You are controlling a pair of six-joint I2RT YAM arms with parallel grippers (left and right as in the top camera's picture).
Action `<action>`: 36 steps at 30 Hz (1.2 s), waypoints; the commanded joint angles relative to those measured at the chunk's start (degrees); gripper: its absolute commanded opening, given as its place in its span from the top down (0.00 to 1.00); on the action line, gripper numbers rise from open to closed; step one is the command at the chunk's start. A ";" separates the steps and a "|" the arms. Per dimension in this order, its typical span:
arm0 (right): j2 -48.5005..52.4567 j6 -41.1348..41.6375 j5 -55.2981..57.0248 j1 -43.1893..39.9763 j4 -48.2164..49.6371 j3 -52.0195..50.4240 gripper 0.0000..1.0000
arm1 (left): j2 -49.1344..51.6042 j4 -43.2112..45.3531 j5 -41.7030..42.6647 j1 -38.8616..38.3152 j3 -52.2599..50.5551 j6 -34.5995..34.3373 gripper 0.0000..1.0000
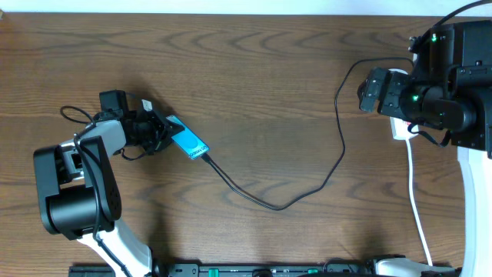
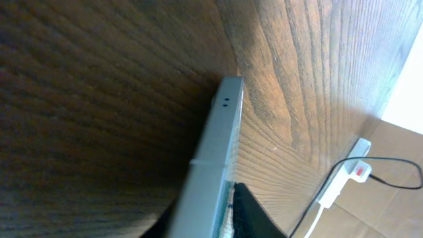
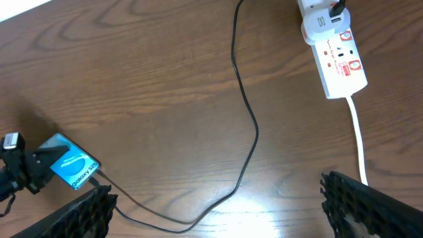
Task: Plug charger to phone and switch on socket
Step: 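Lower the phone with the left gripper and lay it on the table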
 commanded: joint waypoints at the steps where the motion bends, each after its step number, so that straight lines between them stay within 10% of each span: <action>1: -0.26 -0.74 0.85 -0.09 -0.09 0.33 0.01 | -0.24 -0.94 -0.85 -0.09 0.35 1.07 0.77; 36: -0.24 -0.74 0.85 -0.07 -0.28 0.31 0.01 | -0.24 -13.55 -11.37 -0.04 0.37 -0.46 0.51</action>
